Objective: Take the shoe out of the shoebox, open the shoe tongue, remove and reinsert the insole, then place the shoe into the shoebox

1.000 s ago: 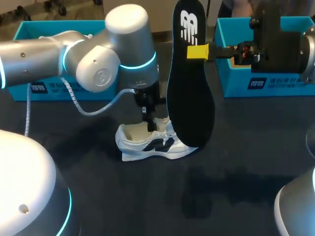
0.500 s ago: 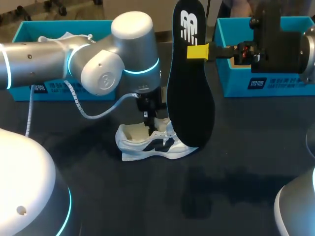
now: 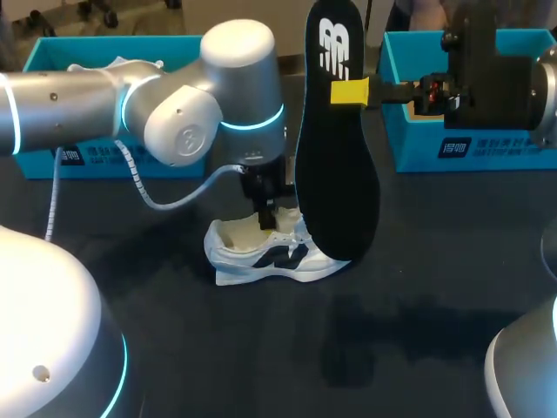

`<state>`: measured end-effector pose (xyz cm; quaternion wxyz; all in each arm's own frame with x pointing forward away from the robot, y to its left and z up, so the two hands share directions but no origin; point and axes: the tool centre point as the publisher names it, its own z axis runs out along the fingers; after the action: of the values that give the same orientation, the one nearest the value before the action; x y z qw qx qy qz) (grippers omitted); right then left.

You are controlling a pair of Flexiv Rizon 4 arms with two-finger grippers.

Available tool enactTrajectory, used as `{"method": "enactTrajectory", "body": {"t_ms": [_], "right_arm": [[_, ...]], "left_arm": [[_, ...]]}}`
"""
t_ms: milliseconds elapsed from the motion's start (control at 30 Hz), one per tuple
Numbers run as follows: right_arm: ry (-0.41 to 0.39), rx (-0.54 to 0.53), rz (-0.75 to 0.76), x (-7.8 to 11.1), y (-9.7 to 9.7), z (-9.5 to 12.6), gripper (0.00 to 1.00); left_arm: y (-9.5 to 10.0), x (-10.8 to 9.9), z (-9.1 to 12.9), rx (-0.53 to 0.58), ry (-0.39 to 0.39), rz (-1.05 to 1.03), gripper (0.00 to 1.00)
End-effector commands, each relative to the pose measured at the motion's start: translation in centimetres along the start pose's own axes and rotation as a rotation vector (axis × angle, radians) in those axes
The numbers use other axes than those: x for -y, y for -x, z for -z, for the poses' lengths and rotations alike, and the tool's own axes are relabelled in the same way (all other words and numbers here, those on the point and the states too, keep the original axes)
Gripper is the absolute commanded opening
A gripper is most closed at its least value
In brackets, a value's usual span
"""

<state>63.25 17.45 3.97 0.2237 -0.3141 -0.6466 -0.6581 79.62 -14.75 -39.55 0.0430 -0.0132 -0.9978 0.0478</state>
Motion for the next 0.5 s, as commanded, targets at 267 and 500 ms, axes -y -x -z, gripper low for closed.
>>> {"method": "enactTrajectory", "body": {"t_ms": [267,500], "right_arm": [[0.000,0.000,-0.001,0.0,0.0,-0.3,0.00],[0.000,0.000,-0.001,0.0,0.0,-0.3,0.00]], "left_arm": [[1.3,-0.7,2.8,-0.142,0.023,-0.212,0.00],[1.7,-0.5,4.0,-0.298,0.062,-0.498,0.00]]}}
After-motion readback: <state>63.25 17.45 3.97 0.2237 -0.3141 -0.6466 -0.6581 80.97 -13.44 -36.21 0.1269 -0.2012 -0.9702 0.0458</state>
